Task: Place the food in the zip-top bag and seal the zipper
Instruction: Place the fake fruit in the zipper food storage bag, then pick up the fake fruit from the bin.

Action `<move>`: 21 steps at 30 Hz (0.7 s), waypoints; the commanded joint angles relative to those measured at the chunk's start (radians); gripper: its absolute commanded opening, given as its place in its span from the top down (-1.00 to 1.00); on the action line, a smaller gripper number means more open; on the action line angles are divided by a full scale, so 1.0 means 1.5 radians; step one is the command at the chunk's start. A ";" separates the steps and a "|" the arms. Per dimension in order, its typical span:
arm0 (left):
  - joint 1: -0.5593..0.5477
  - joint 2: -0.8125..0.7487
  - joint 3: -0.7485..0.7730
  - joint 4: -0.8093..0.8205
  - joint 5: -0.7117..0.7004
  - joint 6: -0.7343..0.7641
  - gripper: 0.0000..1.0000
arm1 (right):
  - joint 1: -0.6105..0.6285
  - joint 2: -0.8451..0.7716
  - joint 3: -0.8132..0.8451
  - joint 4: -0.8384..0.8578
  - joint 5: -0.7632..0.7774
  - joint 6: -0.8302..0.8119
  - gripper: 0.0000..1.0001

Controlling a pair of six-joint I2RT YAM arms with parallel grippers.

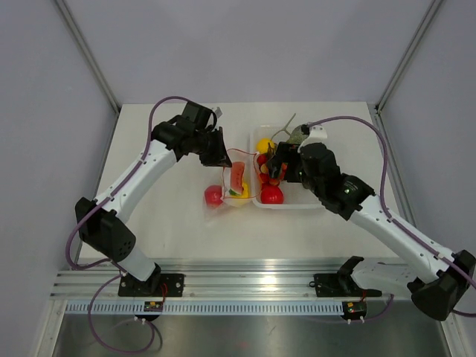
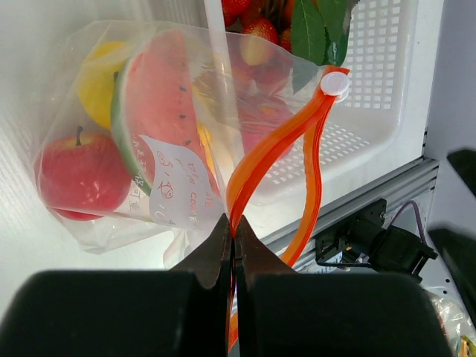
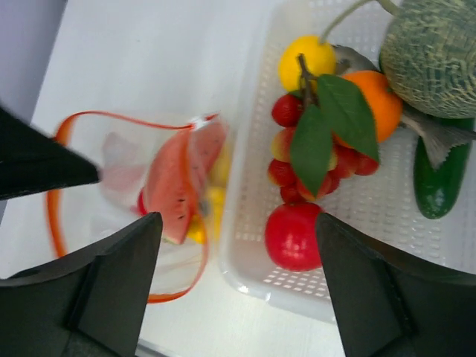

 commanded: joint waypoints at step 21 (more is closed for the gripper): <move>0.008 -0.032 -0.027 0.024 -0.010 0.001 1.00 | -0.153 0.247 -0.132 0.121 -0.309 0.020 -0.99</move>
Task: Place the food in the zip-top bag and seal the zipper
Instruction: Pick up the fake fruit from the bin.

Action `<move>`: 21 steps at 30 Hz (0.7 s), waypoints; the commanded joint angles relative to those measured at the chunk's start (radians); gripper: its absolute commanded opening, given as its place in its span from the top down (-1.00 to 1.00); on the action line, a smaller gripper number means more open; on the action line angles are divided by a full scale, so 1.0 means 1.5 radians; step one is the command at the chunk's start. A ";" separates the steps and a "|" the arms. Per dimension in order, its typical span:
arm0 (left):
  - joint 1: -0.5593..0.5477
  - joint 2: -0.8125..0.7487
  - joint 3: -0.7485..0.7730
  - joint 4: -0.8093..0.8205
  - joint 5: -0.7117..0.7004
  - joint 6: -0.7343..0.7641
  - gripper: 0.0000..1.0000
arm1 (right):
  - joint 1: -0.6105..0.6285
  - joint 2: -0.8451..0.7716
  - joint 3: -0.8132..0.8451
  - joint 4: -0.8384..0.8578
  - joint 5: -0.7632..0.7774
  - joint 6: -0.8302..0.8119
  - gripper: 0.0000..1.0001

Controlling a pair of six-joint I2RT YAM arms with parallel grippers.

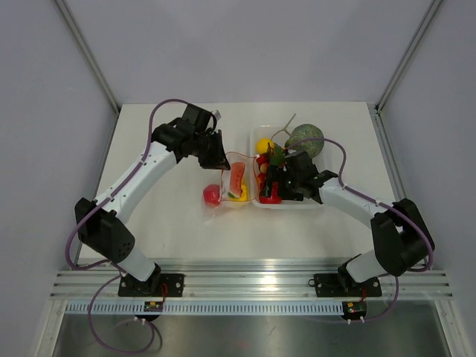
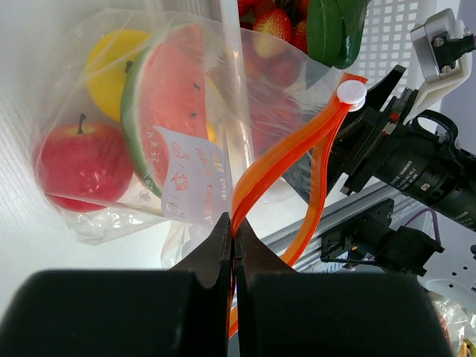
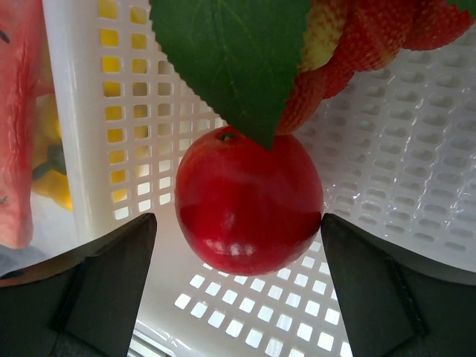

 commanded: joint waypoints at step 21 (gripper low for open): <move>0.004 -0.019 -0.012 0.043 0.017 0.004 1.00 | 0.003 -0.112 0.042 -0.059 0.135 -0.048 0.03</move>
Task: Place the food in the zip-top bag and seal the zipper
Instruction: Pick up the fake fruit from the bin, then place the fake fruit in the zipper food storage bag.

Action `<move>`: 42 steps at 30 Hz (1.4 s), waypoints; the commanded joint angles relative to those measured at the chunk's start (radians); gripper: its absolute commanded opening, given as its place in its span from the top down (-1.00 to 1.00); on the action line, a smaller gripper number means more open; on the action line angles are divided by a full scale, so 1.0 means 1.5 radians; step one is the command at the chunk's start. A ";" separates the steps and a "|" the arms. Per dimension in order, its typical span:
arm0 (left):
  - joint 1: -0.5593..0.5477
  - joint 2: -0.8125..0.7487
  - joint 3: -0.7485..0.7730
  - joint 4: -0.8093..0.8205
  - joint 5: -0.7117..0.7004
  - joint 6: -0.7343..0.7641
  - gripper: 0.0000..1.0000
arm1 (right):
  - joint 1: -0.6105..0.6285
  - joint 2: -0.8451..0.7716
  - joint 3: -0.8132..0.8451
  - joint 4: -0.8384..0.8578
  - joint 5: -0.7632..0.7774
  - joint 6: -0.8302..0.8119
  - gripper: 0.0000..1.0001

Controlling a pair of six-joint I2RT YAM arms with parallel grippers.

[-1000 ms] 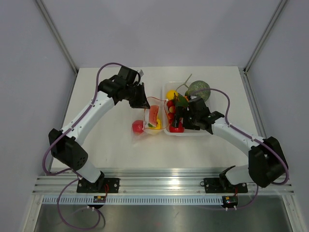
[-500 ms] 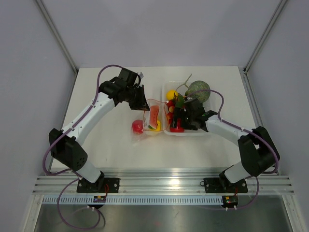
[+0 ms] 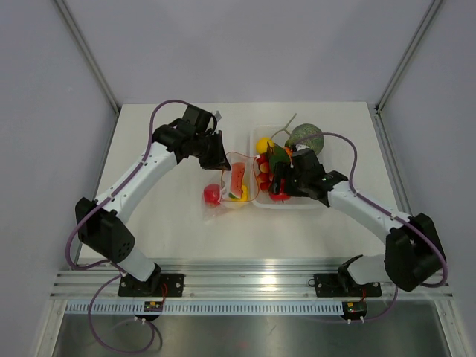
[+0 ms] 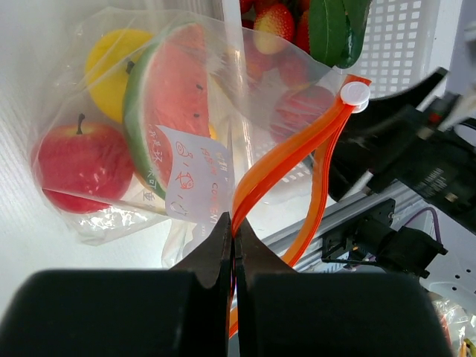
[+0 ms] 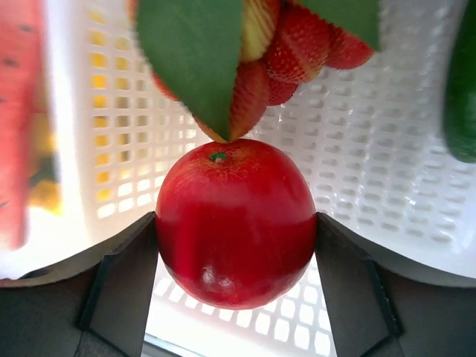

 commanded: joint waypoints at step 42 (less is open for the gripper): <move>0.004 0.022 0.115 -0.023 0.021 0.034 1.00 | 0.187 -0.123 0.215 -0.101 0.198 0.048 -0.41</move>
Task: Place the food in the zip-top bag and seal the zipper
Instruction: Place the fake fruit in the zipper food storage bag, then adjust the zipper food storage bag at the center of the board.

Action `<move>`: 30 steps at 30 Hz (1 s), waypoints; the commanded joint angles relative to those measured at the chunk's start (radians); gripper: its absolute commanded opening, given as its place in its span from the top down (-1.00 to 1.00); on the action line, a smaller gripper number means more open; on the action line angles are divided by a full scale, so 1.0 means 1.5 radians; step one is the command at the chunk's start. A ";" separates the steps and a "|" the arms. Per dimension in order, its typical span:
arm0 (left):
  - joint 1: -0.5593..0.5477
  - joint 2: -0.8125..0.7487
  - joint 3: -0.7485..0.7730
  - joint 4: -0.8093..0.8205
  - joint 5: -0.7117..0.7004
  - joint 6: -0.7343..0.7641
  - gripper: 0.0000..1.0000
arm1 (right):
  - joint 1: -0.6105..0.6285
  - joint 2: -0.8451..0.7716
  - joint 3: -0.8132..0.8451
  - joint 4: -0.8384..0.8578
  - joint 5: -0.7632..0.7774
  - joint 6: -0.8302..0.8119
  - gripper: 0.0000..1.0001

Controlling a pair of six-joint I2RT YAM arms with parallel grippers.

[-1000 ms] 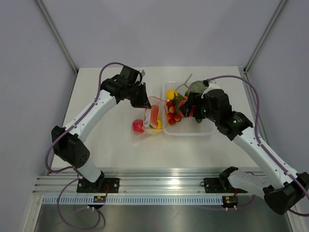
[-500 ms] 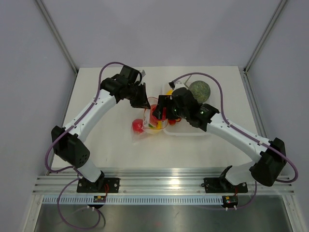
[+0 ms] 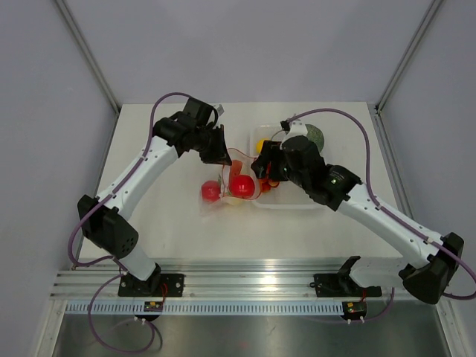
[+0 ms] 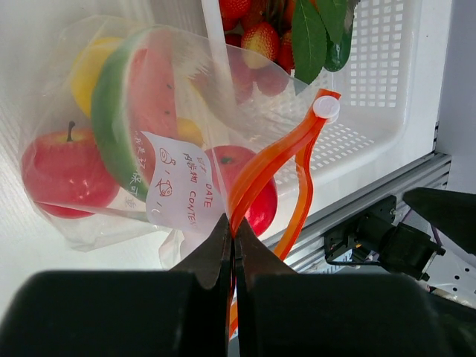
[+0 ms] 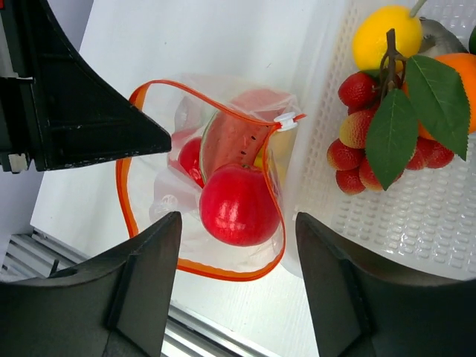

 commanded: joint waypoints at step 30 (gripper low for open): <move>0.005 -0.022 0.132 -0.191 -0.360 0.059 1.00 | 0.027 0.094 0.094 0.026 -0.057 -0.046 1.00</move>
